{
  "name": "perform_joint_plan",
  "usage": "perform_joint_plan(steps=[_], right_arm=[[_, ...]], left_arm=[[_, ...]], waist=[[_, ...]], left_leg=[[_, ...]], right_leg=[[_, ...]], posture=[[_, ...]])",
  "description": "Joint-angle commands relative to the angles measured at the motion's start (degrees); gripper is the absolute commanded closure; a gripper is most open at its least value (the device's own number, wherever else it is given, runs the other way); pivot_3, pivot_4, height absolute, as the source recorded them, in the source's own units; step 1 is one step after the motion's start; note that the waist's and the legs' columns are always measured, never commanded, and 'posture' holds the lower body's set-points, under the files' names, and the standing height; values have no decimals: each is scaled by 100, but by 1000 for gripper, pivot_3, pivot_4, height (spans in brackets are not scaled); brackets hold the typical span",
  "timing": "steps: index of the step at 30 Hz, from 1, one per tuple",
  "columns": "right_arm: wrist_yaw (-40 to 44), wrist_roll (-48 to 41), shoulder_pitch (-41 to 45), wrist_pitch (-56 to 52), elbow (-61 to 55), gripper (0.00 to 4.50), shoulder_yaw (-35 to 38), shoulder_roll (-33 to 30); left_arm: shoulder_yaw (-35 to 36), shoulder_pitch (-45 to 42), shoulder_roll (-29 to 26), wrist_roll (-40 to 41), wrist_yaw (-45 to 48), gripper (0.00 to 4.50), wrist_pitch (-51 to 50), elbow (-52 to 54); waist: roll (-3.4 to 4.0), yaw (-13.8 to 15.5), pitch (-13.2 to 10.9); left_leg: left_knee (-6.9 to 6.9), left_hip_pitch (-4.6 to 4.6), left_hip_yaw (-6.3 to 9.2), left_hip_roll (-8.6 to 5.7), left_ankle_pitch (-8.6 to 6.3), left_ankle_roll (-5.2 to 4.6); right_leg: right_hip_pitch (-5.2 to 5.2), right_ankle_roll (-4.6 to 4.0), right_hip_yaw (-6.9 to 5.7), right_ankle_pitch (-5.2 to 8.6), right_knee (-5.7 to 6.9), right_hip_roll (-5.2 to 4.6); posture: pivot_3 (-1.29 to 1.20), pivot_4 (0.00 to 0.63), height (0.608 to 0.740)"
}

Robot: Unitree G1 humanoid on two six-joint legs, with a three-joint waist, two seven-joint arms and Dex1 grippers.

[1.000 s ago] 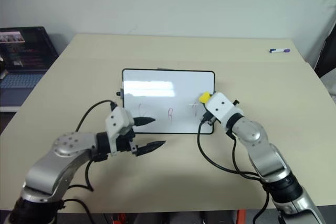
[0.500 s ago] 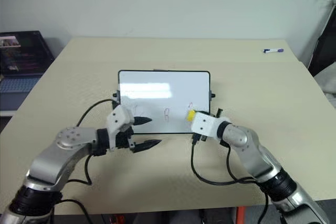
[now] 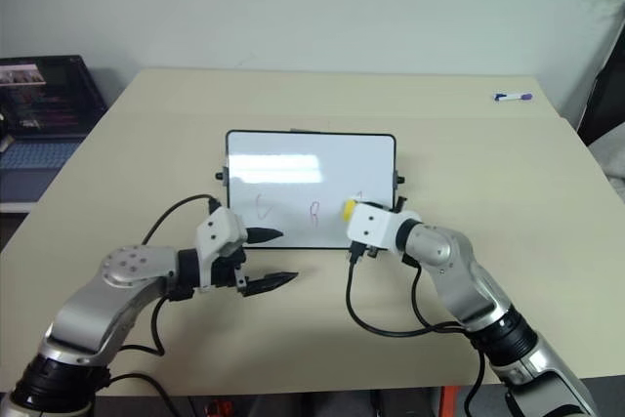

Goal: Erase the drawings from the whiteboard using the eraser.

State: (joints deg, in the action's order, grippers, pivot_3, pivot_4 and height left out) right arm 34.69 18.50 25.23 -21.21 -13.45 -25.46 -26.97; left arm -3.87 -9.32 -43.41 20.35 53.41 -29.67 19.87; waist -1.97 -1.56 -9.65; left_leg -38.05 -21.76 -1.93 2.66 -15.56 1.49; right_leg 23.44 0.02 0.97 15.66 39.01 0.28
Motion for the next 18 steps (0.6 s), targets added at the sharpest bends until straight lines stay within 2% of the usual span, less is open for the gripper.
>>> perform_joint_plan(steps=[1,4,7,10,15,18], right_arm=[[-496,271,111,-305,265,3391,365,131],[-822,313,214,-328,355,3392,582,248],[-766,193,144,-429,323,3393,624,308],[-546,114,16,-600,233,3398,548,269],[413,-124,-330,-1069,-216,3398,161,-73],[463,6,-279,-996,-302,3398,67,-166]], left_arm=[[165,-12,-6,107,53,0,122,132],[133,27,5,97,71,0,153,135],[106,59,22,82,83,0,186,125],[93,81,39,62,100,0,223,105],[116,125,38,55,115,0,265,95],[139,161,31,51,118,0,288,78]], waist=[[0,-2,0],[0,-5,0],[-1,4,0],[-1,4,1],[-6,2,5],[-7,-15,5]], left_leg=[[-1,3,1,0,1,-2],[-2,6,0,-1,10,-10],[-3,7,0,-1,12,-12],[-2,6,0,-1,12,-12],[-1,7,0,0,11,-12],[-1,12,0,0,12,-13]], right_leg=[[-3,5,0,2,0,0],[-4,9,1,-3,2,0],[-6,10,1,-5,2,0],[-6,9,1,-4,0,0],[-8,9,0,-4,-3,-1],[-12,11,0,-4,-2,-2]], posture=[[0,150,740],[0,150,740],[0,150,740],[0,150,740],[0,150,740],[0,150,740]])
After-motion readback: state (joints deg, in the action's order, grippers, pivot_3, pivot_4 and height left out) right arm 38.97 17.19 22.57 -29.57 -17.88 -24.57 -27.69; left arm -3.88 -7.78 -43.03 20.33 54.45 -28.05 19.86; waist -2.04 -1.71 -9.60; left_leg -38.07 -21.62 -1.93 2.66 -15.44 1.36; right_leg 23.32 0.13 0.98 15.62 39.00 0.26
